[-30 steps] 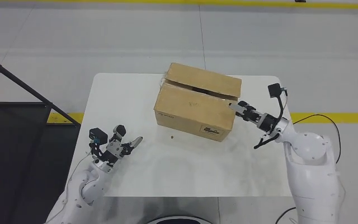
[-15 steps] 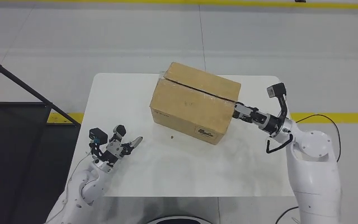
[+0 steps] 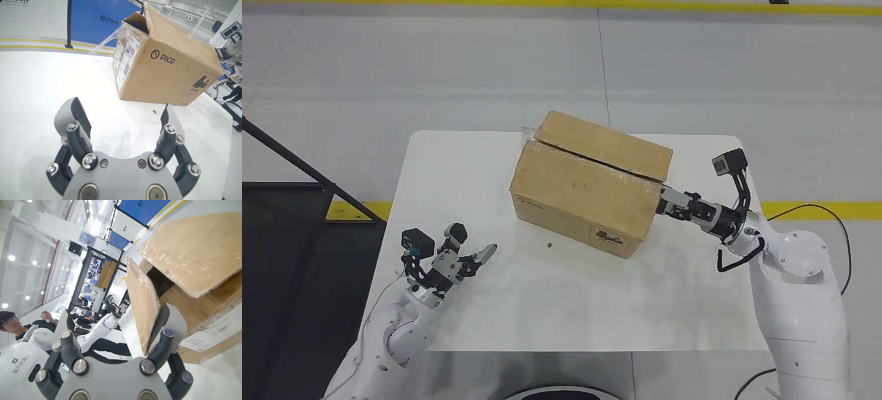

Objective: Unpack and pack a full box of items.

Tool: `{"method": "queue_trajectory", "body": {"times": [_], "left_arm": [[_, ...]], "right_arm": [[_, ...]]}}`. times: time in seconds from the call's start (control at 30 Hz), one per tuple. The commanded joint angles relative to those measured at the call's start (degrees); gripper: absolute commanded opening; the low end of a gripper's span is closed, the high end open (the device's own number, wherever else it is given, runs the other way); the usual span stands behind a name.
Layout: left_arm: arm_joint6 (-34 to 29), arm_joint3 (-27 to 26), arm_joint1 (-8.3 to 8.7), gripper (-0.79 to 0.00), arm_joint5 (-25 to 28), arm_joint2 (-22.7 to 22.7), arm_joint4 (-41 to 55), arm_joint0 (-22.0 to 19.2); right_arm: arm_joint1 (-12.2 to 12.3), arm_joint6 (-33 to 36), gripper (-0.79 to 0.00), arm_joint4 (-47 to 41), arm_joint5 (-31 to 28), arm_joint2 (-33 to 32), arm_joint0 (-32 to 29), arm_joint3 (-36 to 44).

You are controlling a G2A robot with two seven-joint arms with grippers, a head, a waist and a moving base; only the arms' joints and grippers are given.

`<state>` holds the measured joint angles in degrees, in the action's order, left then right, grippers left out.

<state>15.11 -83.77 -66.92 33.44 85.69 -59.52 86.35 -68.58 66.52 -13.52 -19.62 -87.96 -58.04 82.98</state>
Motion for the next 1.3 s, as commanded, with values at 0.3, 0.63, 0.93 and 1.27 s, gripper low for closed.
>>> {"method": "queue_trajectory", "body": {"times": [0.3, 0.63, 0.93, 1.27], "left_arm": [[0.0, 0.0, 0.0, 0.0, 0.0, 0.0, 0.0, 0.0], [0.0, 0.0, 0.0, 0.0, 0.0, 0.0, 0.0, 0.0], [0.0, 0.0, 0.0, 0.0, 0.0, 0.0, 0.0, 0.0], [-0.1, -0.1, -0.01, 0.0, -0.2, 0.0, 0.0, 0.0]], "right_arm": [[0.9, -4.4, -0.332, 9.2, -4.2, 1.8, -4.0, 5.5], [1.7, -10.1, -0.591, 13.9, -4.5, 1.0, -9.9, 12.8], [2.1, -12.9, -0.785, 17.7, -4.3, 2.4, -11.2, 15.0], [3.1, -9.3, -0.785, 13.9, -8.8, 2.2, -12.3, 15.4]]}}
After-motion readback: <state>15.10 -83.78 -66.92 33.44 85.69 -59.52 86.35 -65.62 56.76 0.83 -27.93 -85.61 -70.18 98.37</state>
